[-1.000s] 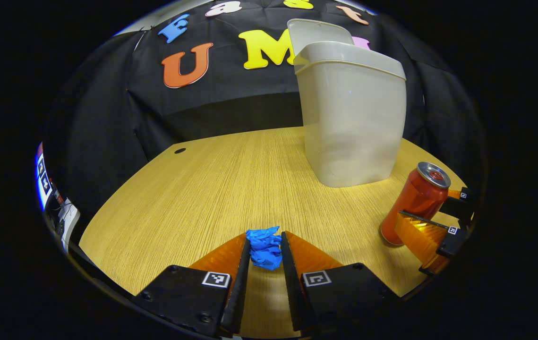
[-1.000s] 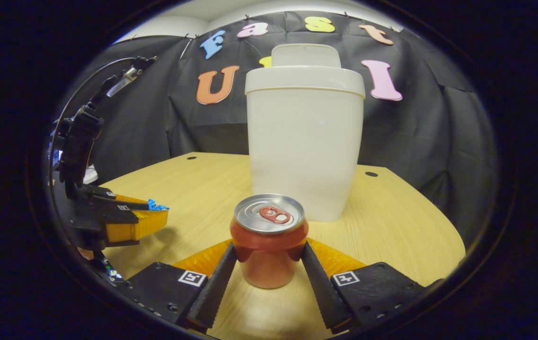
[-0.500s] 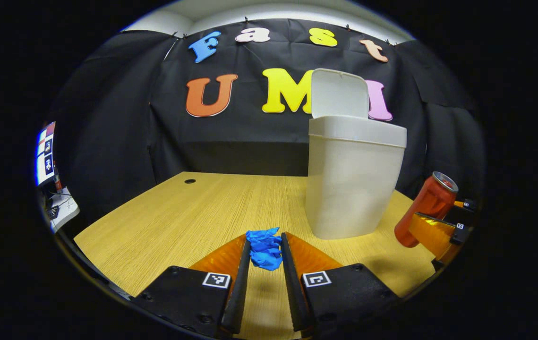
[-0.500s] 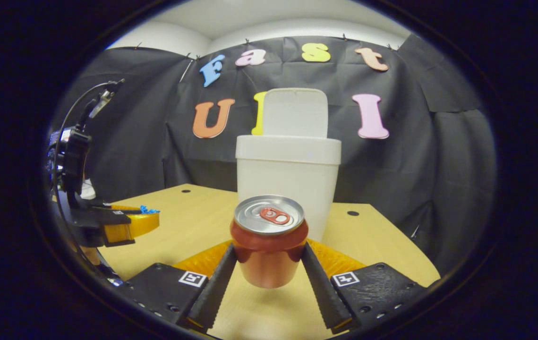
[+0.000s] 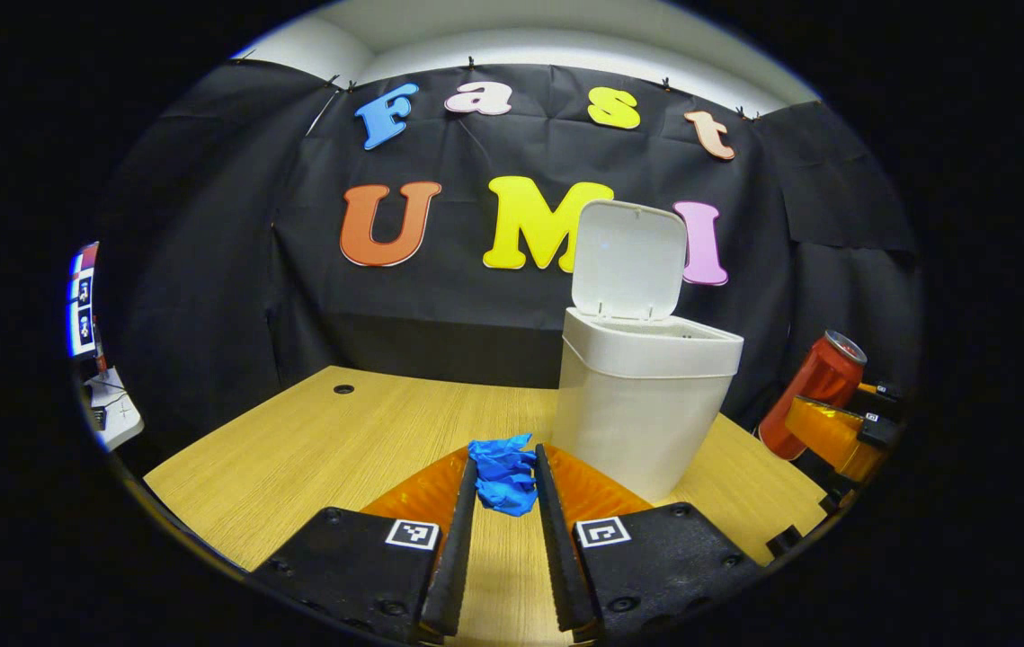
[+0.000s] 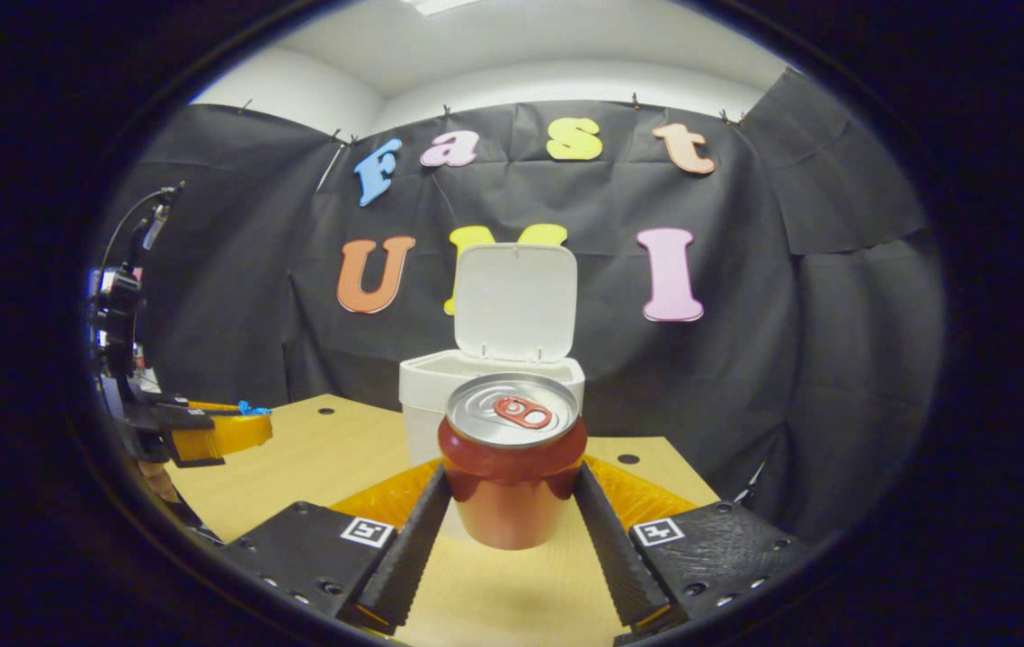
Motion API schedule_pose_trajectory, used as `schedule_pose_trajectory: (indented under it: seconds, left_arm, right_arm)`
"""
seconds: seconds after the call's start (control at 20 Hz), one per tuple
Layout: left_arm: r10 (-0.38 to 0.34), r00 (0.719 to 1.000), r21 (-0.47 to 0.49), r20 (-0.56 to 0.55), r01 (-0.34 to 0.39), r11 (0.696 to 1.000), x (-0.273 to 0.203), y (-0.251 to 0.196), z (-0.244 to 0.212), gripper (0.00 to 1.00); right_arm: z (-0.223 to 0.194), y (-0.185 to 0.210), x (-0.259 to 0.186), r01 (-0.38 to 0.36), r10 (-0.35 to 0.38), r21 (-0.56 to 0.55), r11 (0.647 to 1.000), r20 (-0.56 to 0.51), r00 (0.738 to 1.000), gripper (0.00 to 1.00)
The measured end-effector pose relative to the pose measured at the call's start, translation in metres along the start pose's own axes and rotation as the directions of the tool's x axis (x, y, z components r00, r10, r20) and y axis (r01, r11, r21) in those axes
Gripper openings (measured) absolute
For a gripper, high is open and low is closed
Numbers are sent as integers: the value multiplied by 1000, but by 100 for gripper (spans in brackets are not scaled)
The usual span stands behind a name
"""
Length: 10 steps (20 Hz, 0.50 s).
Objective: Press the lid of the desktop garbage bin to open it, pick up the crumpled paper on the desktop and throw it into the bin, then pick up the pop can on the desktop and drop it into the bin, and finally close the garbage bin lid.
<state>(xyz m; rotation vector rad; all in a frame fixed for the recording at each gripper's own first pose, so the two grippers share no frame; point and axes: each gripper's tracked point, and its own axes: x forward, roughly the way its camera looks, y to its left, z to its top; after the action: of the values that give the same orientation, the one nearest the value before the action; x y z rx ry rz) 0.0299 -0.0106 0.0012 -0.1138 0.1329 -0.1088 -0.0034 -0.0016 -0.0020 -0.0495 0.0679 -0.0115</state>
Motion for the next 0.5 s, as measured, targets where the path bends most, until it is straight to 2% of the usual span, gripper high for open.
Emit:
schedule_pose_trajectory:
  seconds: [0.25, 0.5]
  left_arm:
    - [-61, 995, 32, 80, 58, 998, 31, -36, 63, 41]
    - [-133, 982, 10, 134, 132, 991, 74, -82, 111, 41]
  right_arm:
    - [2, 1, 0, -14, 14, -17, 1000, 6, 1000, 81]
    - [3, -5, -2, -35, 35, -29, 999, 20, 999, 81]
